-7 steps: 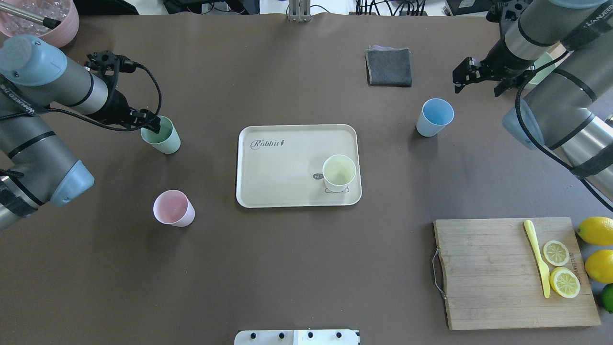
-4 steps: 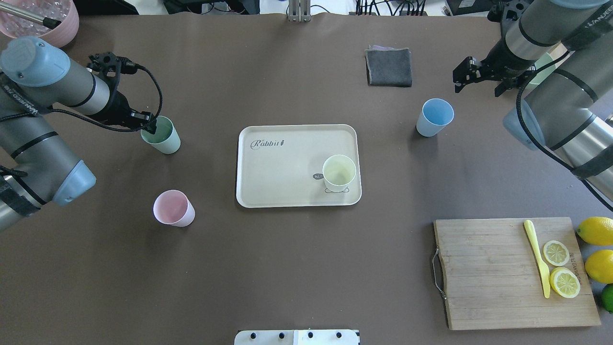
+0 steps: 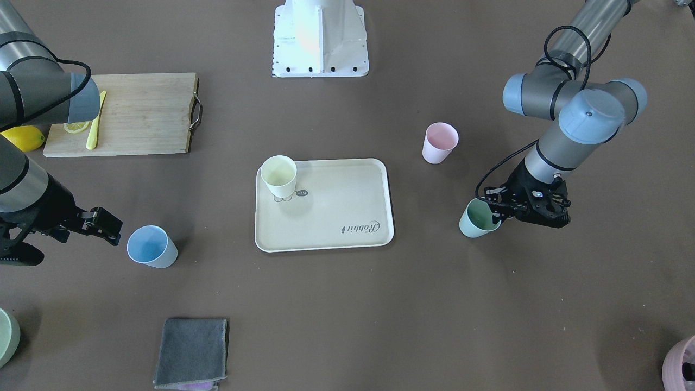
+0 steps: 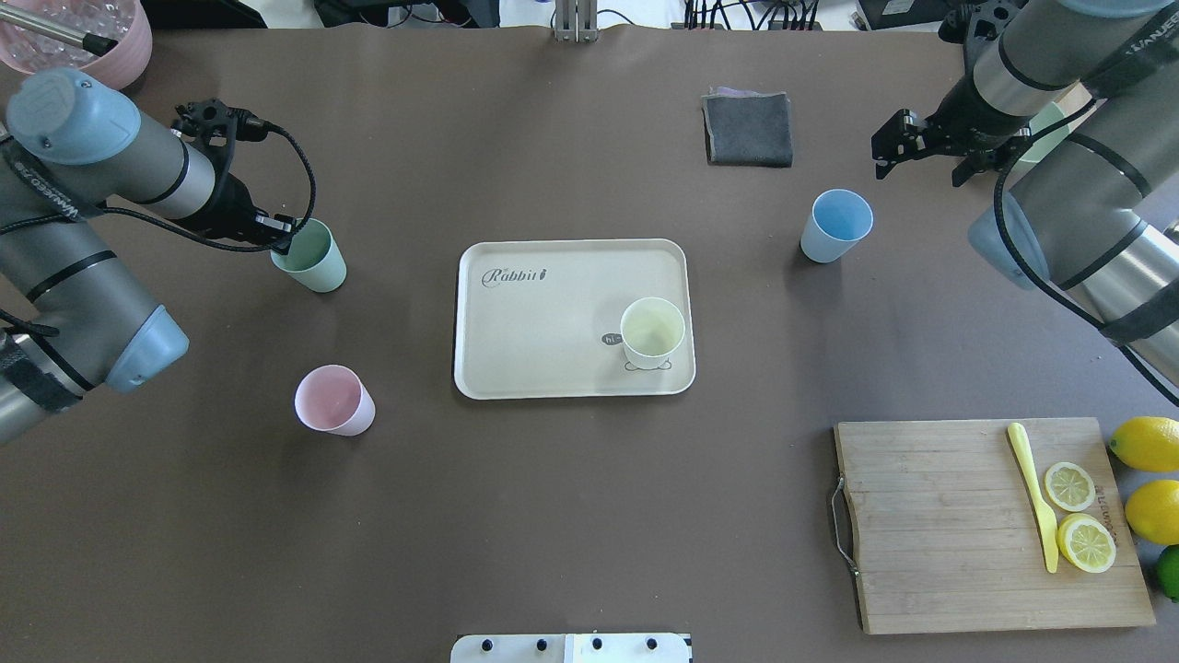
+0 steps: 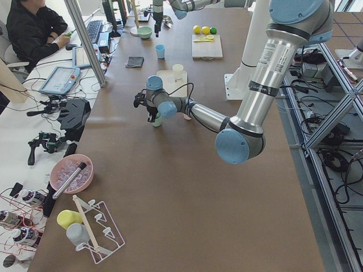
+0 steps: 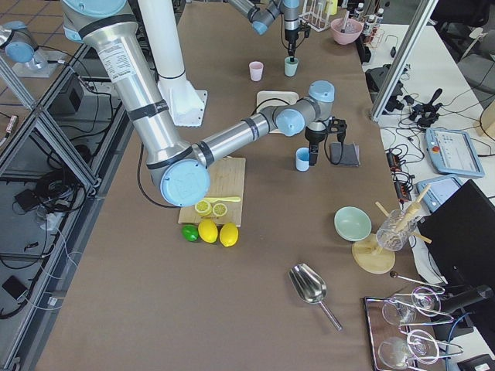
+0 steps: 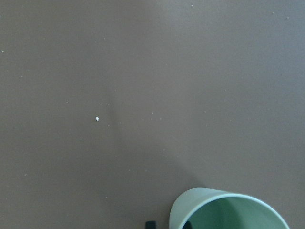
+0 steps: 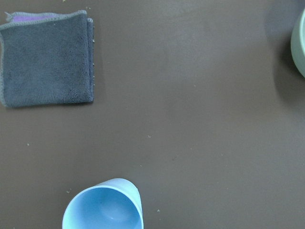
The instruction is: Place all cups on tray
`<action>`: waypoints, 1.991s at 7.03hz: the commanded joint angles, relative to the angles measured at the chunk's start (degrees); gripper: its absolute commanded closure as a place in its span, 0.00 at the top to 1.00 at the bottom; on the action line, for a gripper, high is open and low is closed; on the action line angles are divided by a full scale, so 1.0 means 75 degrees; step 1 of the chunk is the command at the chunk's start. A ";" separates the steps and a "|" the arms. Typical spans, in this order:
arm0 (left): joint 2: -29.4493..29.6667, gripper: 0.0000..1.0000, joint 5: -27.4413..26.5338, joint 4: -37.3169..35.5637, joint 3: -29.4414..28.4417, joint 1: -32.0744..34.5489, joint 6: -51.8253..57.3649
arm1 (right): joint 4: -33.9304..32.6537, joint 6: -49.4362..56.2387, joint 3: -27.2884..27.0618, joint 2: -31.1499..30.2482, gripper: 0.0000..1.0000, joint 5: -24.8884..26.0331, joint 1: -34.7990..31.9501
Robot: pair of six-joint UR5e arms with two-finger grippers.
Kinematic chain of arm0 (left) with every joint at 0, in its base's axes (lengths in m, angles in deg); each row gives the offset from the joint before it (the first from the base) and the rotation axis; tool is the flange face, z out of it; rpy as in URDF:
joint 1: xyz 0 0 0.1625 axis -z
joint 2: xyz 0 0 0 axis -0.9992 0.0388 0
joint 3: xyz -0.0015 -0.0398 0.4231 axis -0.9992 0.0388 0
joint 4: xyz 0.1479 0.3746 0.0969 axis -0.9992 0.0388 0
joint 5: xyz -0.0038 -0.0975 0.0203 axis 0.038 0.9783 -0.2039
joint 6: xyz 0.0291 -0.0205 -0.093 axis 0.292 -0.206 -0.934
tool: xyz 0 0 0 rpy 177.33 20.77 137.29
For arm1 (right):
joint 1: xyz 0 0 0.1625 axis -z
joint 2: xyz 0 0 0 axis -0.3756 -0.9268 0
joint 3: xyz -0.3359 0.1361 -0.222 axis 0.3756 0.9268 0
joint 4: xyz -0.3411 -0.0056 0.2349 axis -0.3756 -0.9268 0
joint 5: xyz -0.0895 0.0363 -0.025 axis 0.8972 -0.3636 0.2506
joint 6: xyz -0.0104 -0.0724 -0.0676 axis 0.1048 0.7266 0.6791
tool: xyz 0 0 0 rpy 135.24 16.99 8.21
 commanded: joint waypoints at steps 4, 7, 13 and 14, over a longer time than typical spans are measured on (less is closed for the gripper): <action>0.1766 0.00 0.0261 -0.1977 0.0349 0.0268 -0.0404 | 0.0000 0.0105 -0.0058 -0.0059 1.00 -0.0024 -0.0023; 0.2767 0.00 -0.0798 -0.2375 0.0362 -0.1272 -0.2160 | 0.0012 0.0094 -0.0128 -0.0106 1.00 -0.0070 -0.0082; 0.2792 0.00 -0.1286 -0.1603 -0.0597 -0.1607 -0.2281 | 0.0012 0.0024 -0.0188 -0.0117 1.00 0.0000 -0.0094; 0.2804 0.00 -0.1286 -0.1450 -0.0692 -0.1607 -0.2270 | 0.0012 0.0070 -0.0188 -0.0117 1.00 0.0000 -0.0094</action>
